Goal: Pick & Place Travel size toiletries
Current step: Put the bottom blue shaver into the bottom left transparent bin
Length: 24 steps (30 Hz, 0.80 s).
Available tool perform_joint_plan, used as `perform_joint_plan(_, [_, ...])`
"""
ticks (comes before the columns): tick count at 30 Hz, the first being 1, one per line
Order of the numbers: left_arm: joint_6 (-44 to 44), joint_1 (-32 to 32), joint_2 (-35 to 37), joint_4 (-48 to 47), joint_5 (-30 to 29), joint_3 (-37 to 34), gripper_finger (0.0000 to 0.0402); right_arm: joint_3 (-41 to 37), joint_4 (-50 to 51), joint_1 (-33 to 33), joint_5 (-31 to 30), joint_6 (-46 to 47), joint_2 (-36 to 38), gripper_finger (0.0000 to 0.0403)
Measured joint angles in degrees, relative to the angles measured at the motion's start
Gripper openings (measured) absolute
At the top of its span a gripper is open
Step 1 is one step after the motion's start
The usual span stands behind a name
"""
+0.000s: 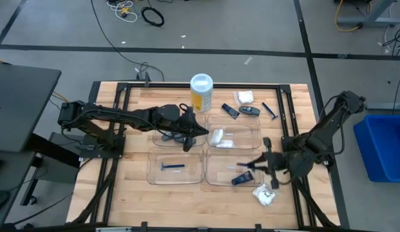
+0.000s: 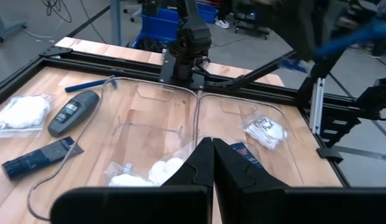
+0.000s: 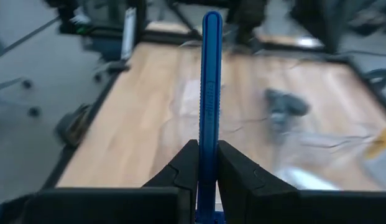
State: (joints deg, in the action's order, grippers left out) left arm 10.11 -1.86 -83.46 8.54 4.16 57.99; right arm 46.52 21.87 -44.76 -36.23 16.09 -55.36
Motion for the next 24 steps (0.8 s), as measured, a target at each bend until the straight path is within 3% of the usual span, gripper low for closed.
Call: perform_joint_plan(24, [-0.5, 0.0, 0.1, 6.5, 0.0, 0.0, 0.0003, 0.0, -3.0, 23.4, -0.2, -13.6, 1.4, 0.0043])
